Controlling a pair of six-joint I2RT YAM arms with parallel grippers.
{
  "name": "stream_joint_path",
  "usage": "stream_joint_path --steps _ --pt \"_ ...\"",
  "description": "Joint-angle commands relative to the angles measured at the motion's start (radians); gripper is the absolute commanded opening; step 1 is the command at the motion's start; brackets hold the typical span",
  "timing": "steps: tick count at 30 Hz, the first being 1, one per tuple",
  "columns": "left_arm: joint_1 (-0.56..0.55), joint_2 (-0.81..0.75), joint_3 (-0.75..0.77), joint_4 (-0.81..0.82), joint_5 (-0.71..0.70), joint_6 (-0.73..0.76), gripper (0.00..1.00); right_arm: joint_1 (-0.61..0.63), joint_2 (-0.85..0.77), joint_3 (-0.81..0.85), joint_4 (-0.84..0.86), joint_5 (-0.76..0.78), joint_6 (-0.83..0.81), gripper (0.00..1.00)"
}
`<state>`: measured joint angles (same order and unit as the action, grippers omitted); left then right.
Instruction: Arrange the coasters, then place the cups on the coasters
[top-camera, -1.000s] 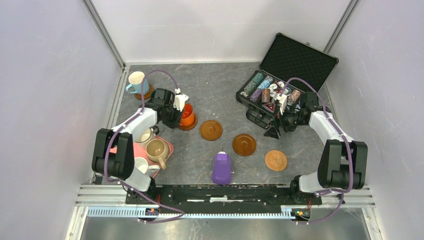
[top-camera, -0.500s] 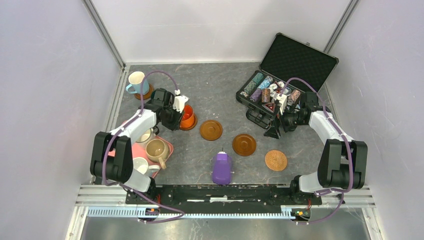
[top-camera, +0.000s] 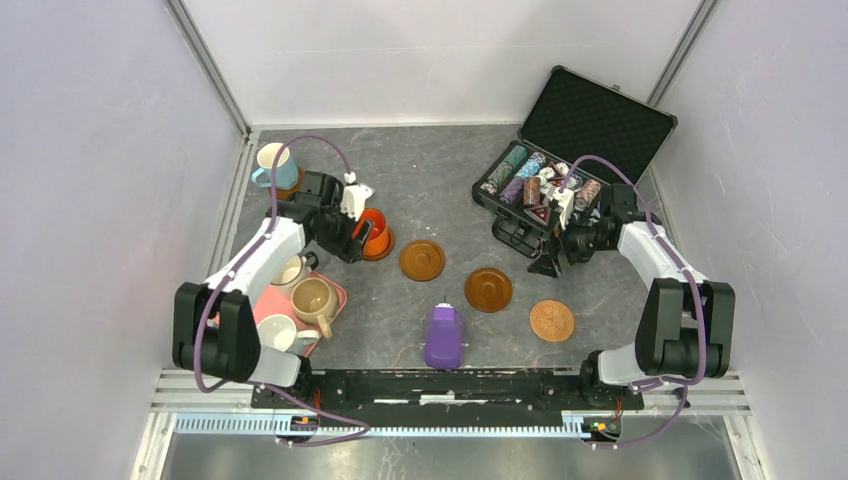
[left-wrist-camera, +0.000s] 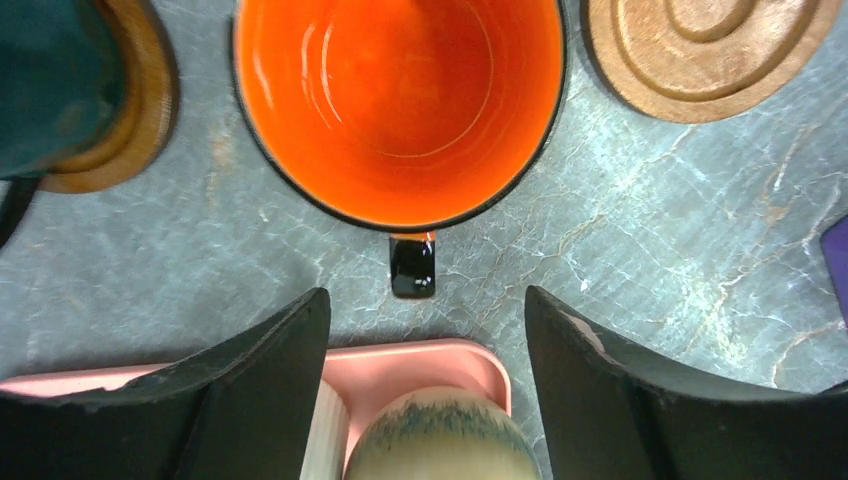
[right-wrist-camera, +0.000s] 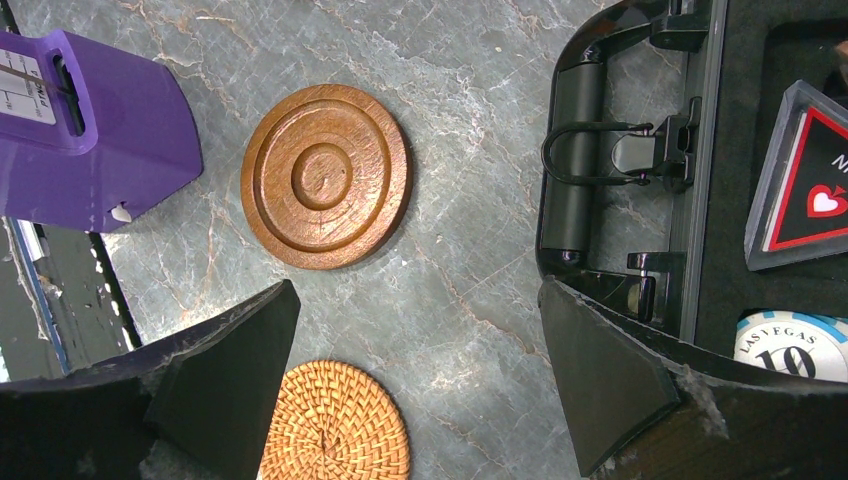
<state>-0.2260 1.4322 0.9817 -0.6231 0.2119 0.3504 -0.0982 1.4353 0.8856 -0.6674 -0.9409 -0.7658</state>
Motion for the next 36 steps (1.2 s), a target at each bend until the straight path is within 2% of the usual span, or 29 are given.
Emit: stream_joint_path --steps 1,6,10,15,24,36 --pt "0.011 -0.092 0.139 -0.187 -0.021 0.081 0.80 0.001 -0.011 -0.002 0.000 -0.016 -0.018 0.98" --pt "0.132 -0.165 0.196 -0.295 0.008 0.182 0.86 0.000 -0.016 0.001 -0.003 -0.019 -0.024 0.98" --pt "0.205 -0.158 0.217 -0.376 -0.026 0.296 0.79 0.001 -0.016 0.002 -0.006 -0.025 -0.026 0.98" --pt "0.205 -0.125 0.195 -0.349 -0.086 0.348 0.68 0.000 -0.007 0.006 -0.014 -0.032 -0.030 0.98" --pt "0.178 -0.057 0.127 -0.232 -0.148 0.363 0.65 0.001 -0.002 0.004 -0.011 -0.021 -0.027 0.98" --pt "0.195 0.086 0.165 -0.130 -0.281 0.334 0.63 0.001 0.003 0.003 -0.010 -0.013 -0.029 0.98"
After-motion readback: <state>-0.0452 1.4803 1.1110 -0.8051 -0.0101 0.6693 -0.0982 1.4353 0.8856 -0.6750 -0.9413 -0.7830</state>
